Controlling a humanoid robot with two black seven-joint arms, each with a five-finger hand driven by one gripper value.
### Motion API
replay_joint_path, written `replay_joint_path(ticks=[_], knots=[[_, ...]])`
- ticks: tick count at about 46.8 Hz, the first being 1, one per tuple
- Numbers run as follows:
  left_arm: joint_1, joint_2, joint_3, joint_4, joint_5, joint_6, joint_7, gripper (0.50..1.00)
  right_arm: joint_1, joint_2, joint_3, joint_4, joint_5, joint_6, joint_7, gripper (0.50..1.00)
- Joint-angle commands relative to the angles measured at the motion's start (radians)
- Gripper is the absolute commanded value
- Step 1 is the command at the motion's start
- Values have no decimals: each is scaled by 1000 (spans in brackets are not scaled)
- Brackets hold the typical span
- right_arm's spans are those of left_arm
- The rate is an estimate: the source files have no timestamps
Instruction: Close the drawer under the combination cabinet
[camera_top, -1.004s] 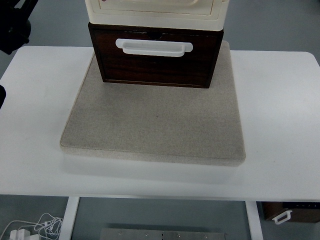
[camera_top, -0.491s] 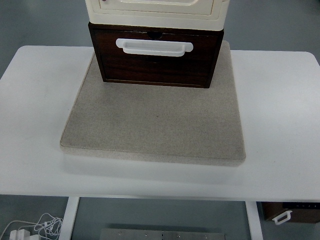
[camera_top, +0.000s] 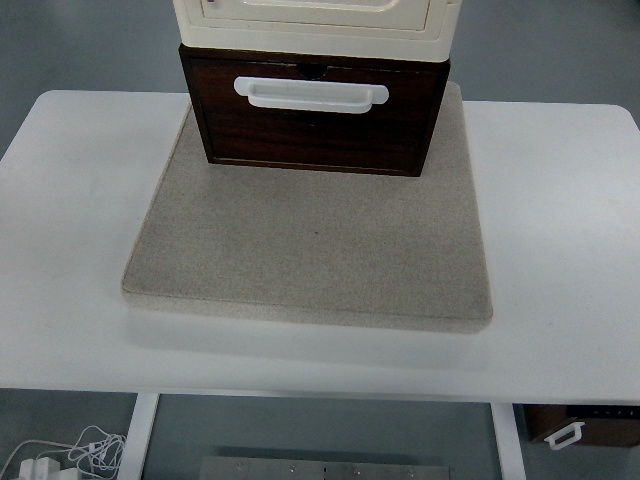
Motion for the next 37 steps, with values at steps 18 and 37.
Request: replay_joint_path(ticks=[18, 37], knots=[[145, -6, 4, 64, -5, 185, 2, 996, 0, 0, 1, 3, -3, 7, 0, 952], [233, -140, 4, 176, -30, 223, 2, 996, 0, 0, 3, 3, -2, 8, 0, 952]])
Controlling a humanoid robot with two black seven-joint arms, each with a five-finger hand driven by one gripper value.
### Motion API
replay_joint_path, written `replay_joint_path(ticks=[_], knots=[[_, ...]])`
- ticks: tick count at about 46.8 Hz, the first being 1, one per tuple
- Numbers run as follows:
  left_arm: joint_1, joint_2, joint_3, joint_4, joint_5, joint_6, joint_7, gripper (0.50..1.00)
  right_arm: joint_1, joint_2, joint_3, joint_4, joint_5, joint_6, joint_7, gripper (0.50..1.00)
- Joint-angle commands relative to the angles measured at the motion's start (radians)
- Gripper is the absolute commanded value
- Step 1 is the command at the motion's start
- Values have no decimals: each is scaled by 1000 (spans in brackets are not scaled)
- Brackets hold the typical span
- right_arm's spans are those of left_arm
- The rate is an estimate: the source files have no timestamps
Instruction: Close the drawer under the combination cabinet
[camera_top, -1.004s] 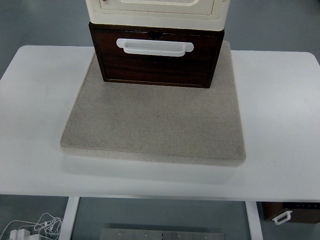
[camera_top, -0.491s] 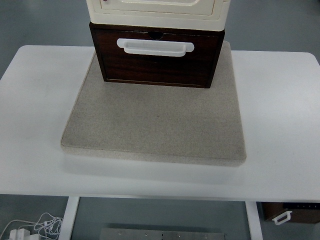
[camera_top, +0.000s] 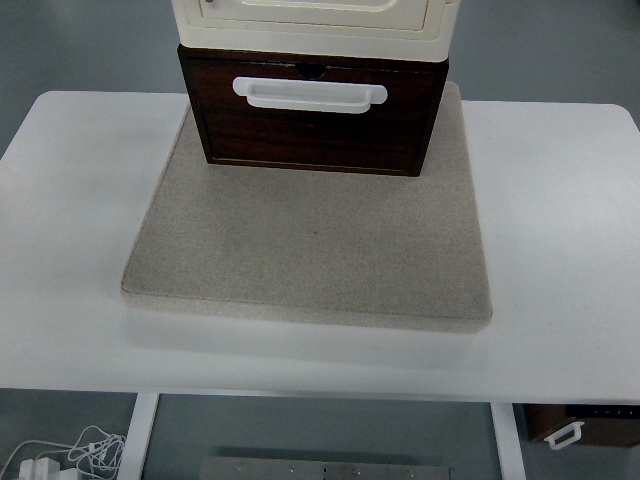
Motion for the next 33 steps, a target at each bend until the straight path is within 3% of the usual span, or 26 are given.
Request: replay_joint_path(ticks=[1, 33], knots=[[19, -29, 0, 13, 0, 0, 0, 996, 0, 0, 6, 0, 3, 1, 0, 952], [117, -173, 0, 13, -66, 23, 0, 996, -6, 0, 9, -1, 8, 0, 3, 952]])
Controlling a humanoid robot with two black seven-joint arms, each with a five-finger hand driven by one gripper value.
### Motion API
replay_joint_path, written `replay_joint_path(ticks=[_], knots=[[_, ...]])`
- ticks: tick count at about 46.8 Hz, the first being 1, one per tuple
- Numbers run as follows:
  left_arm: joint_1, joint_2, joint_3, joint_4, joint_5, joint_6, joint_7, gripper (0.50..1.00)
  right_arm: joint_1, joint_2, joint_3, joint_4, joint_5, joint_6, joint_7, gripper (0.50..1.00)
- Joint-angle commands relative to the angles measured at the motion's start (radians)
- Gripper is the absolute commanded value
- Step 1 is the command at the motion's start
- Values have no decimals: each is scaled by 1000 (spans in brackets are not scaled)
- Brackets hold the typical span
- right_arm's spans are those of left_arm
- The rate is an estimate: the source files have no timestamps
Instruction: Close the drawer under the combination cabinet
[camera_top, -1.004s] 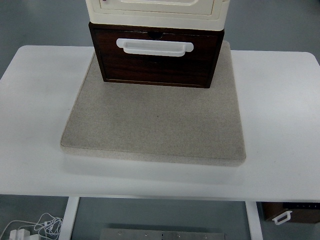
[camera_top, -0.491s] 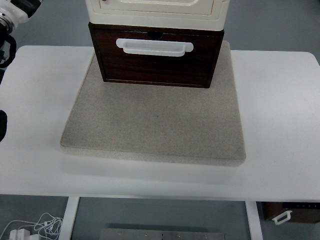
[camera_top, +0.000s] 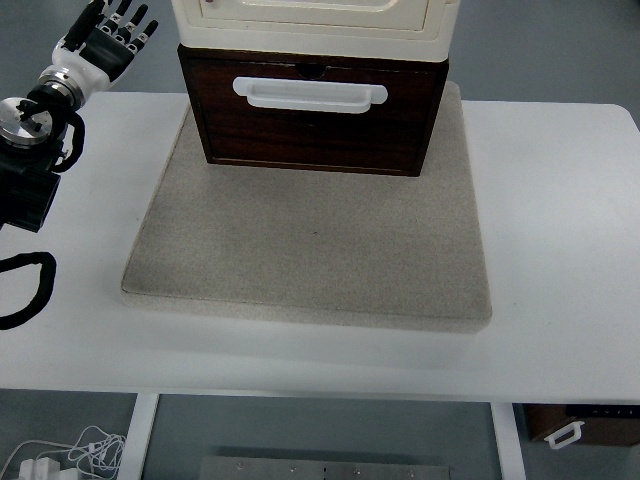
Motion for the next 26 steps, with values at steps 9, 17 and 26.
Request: replay_joint_path(ticks=[9, 17, 26], knots=[[0, -33, 0, 0, -2, 5, -3, 996, -3, 0, 1, 0, 1, -2, 0, 952], [0, -39, 0, 0, -3, 5, -8, 996, -4, 0, 1, 0, 1, -2, 0, 952], [0, -41, 0, 0, -3, 5, -12, 996, -6, 0, 1, 0, 0, -4, -2, 952]])
